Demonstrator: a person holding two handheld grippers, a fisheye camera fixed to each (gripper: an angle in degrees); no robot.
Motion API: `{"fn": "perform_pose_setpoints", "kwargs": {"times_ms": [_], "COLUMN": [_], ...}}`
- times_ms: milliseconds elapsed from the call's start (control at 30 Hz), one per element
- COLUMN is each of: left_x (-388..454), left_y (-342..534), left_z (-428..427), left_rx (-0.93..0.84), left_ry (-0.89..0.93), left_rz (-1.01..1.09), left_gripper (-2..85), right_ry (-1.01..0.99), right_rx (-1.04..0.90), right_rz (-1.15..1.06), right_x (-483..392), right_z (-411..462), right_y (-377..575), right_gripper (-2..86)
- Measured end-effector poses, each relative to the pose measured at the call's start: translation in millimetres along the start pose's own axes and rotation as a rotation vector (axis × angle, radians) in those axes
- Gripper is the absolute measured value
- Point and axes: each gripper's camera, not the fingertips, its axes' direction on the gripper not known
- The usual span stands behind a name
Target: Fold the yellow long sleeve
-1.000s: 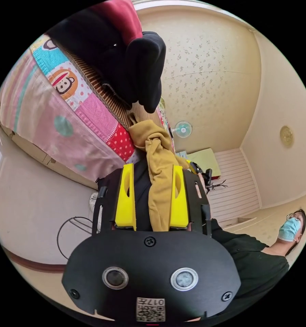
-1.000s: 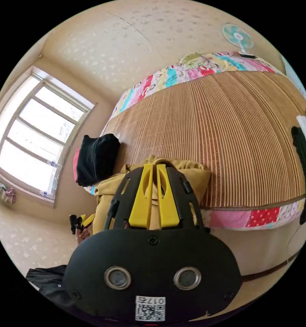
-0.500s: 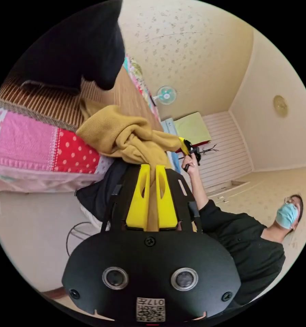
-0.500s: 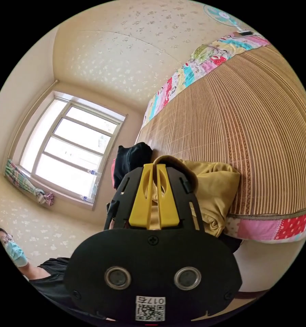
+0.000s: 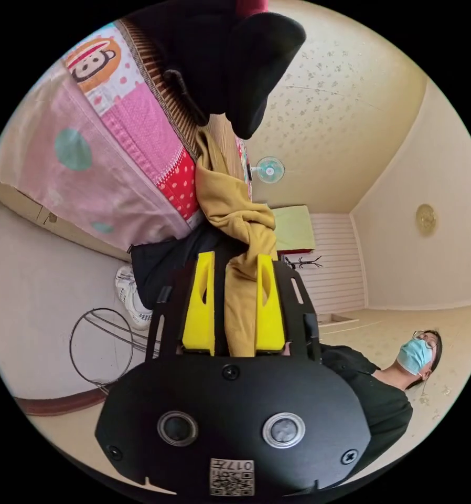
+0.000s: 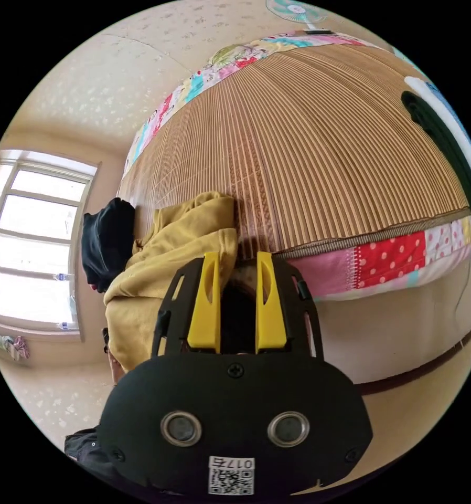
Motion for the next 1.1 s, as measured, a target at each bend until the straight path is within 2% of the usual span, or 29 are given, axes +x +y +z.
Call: {"fn": "perform_pose_setpoints", "kwargs": {"times_ms": [133,200,333,467,733,867,1000,1100], "left_x": [6,0,-14,-12,-27,-32,-29,-4], "left_y": [3,11,42,71,101,111,124,133], "left_z": [-17,-22,-38,-46,-31,-30,-54,-85], "left_rx": [0.001,-0.054,-0.204,-0.364,-0.646,-0.662,-0.565,-0.463], "left_ry": [0.043,0.062,0.021,0.042,0.234,0.297,0.371,0.498], "left_rz": [0.118,0.138,0.101,0.105,0.081,0.116,0.228,0.403], "left_gripper": [16.1,16.6,18.9,20.7,13.2,9.0,4.1,3.8], "right_ry": [-0.3,-0.357,-0.495,-0.553,-0.716,-0.783,-0.857,-0.922], "right_rx": [0.114,0.09,-0.133,-0.343,-0.559,-0.58,-0.587,-0.46], "right_rz": [0.017,-0.015,-0.158,-0.275,-0.363,-0.316,-0.394,-0.458], "right_x": [36,53,82,92,109,130,128,128], "right_z": [-36,-45,-54,-69,-70,-70,-84,-110], "right_y": [24,39,84,139,200,206,212,216], "right_gripper": [13.1,13.6,13.8,13.7,12.4,10.6,5.1,3.7]}}
